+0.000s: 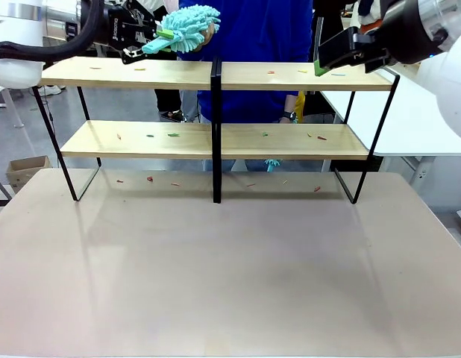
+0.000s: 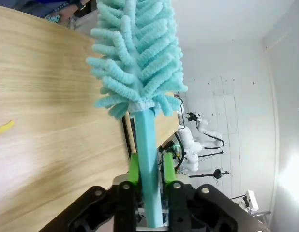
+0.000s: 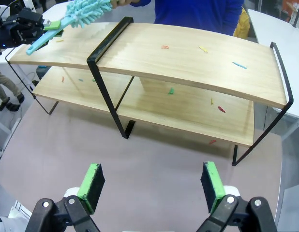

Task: Clean the shelves.
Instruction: Pick up the Duster when the human hands it over.

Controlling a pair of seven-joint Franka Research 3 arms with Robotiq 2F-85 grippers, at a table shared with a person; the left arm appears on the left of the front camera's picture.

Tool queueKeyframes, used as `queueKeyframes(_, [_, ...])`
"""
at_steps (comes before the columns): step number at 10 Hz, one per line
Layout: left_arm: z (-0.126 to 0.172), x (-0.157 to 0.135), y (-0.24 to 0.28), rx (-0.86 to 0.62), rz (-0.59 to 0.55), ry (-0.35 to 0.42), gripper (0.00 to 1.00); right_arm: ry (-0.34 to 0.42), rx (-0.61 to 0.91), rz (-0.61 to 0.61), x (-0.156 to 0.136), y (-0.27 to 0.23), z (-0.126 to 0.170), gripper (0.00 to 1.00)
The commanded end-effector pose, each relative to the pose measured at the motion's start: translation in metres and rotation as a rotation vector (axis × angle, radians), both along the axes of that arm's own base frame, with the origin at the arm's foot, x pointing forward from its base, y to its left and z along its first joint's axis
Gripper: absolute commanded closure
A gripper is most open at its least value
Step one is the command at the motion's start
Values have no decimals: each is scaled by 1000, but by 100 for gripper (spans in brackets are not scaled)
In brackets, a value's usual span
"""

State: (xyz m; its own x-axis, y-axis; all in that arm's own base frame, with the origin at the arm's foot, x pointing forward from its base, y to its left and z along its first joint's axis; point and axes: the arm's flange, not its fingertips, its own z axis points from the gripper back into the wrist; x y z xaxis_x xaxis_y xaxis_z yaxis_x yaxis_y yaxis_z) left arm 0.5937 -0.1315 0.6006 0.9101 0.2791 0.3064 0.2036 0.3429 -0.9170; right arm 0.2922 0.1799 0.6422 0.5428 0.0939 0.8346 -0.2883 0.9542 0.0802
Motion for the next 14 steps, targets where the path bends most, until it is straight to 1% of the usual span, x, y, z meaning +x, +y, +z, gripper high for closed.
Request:
queueKeyframes(1, [-2,-9,0,-17,7,-38,100,0,8,-1,0,0,1,0])
queueKeyframes(2, [3,-14,3,-5,11,-62,100,0,8,-1,0,0,1,0])
queueKeyframes(3, [15,-25,9,15,5,-95,100,0,8,-1,0,0,1,0])
queueKeyframes(4, [31,-44,22,57,-26,-107,100,0,8,-1,0,0,1,0])
queueKeyframes(5, [53,-77,42,87,-141,-103,100,0,8,-1,0,0,1,0])
queueKeyframes(6, [77,-129,82,177,-252,-137,100,0,8,-1,0,0,1,0])
queueKeyframes(7, [90,-170,119,217,-260,-218,100,0,8,-1,0,0,1,0])
queueKeyframes(8, [103,-214,170,178,-186,-289,100,0,8,-1,0,0,1,0])
queueKeyframes(9, [113,-251,219,171,-36,-363,100,0,8,-1,0,0,1,0])
queueKeyframes(10, [114,-283,255,172,-29,-430,100,0,8,-1,0,0,1,0])
queueKeyframes(11, [107,-309,292,153,50,-455,100,0,8,-1,0,0,1,0])
queueKeyframes(12, [93,-326,321,123,103,-464,100,0,8,-1,0,0,1,0])
queueKeyframes(13, [75,-337,345,122,187,-406,100,0,8,-1,0,0,1,0])
queueKeyframes(14, [51,-336,363,85,246,-303,100,0,8,-1,0,0,1,0])
